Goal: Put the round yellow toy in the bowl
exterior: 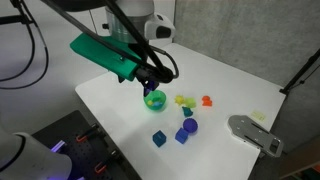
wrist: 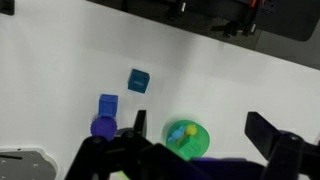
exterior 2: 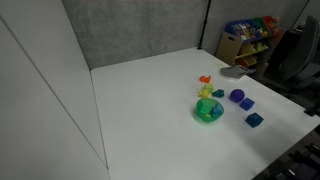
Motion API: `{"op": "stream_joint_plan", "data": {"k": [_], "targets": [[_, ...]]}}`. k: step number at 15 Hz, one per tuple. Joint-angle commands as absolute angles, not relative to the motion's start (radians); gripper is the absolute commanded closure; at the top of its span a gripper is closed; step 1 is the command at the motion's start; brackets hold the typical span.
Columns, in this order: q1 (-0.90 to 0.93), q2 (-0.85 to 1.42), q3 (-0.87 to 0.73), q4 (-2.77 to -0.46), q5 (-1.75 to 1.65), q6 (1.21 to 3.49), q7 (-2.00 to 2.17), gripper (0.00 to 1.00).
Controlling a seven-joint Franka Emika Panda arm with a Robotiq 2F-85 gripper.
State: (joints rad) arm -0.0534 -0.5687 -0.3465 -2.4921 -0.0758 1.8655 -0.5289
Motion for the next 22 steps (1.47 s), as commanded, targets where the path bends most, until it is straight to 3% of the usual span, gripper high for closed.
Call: {"op": "stream_joint_plan", "data": {"k": [1, 11, 22], "targets": [[-0.058, -0.525, -0.301, -2.478, -0.059, 1.894, -0.5, 0.0], [-0.015, -0.341, -0.155, -2.442, -0.011, 2.102, -0.341, 0.0], [-0.032, 0.092, -0.101, -2.224, 0.031, 2.369, -0.159, 0.0]]}}
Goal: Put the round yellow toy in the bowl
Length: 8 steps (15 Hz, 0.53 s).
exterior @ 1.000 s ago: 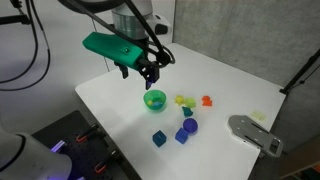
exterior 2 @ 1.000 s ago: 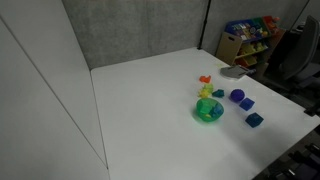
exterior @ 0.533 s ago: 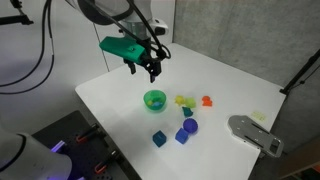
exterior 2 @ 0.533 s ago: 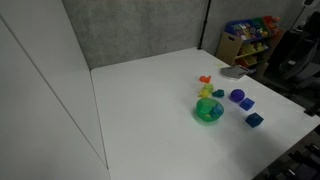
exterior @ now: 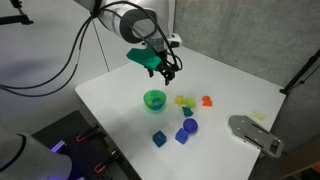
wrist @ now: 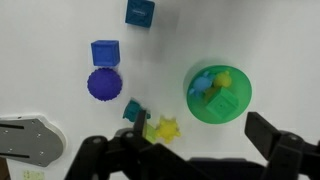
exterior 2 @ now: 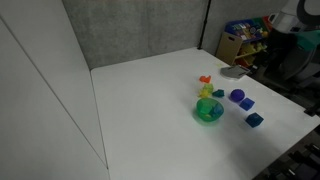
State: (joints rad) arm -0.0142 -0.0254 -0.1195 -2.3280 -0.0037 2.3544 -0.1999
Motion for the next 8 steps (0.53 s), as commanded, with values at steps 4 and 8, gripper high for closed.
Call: {"op": "stream_joint_plan", "data": {"k": [4, 8], "targets": [[-0.037, 0.241, -0.088, -2.099, 0.027, 2.37, -0.094, 0.0], [-0.038, 0.371, -0.079, -1.973, 0.029, 2.345, -0.032, 0.0]]}}
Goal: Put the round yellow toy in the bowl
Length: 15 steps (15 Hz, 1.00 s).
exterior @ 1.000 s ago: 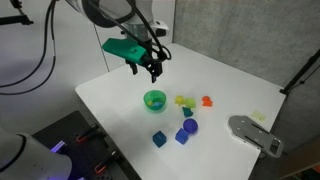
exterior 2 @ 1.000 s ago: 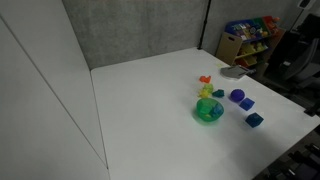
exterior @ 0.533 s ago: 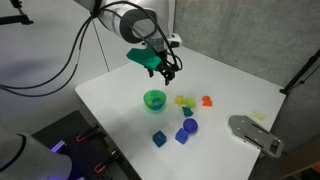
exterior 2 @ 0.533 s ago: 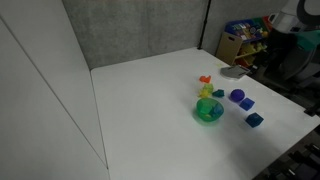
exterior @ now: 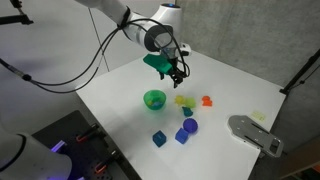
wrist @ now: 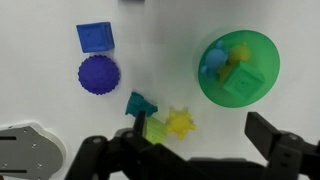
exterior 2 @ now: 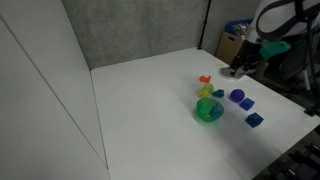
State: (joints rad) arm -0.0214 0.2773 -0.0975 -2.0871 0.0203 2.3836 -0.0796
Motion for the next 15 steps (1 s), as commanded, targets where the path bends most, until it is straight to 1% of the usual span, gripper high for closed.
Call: {"op": "stream_joint_plan", "data": {"k": [1, 2, 3, 8, 15], "targets": [[-0.038, 0.397, -0.078, -1.949, 0.027, 2.34, -0.021, 0.0], [-0.036, 0.416, -0.079, -1.928, 0.02, 2.327, -0.012, 0.0], [-0.038, 0.365, -0.076, -2.005, 0.012, 2.374, -0.037, 0.0], [-0.038, 0.414, -0.076, -1.953, 0.011, 2.357, -0.027, 0.0], [-0.025, 0.553, -0.071, -1.89, 0.016, 2.518, 0.022, 0.0]]}}
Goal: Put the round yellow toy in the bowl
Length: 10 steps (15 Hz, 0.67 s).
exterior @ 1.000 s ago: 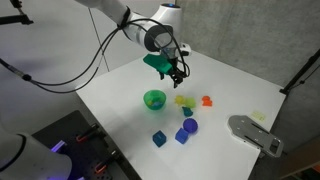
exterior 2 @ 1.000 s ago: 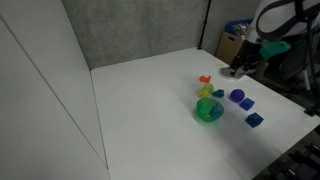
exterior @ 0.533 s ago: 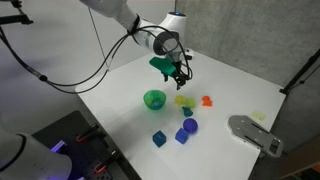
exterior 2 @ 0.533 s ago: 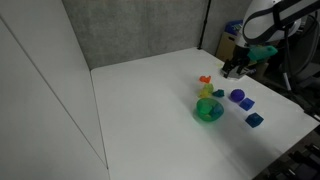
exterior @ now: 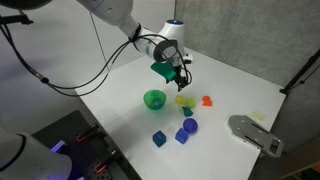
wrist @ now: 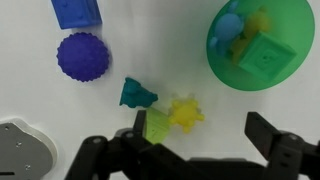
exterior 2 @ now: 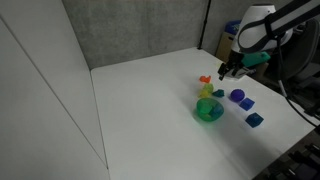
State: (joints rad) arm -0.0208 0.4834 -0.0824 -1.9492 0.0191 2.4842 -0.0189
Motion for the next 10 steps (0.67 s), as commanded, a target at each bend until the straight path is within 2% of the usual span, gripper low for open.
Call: {"op": "stream_joint_plan", "data": {"k": [1, 10], "targets": [[-0.023, 0.578, -0.071, -1.872, 0.016, 2.531, 0.035, 0.0], [-0.004, 0.8, -0.078, -1.629, 0.024, 2.5, 0.143, 0.0]]}}
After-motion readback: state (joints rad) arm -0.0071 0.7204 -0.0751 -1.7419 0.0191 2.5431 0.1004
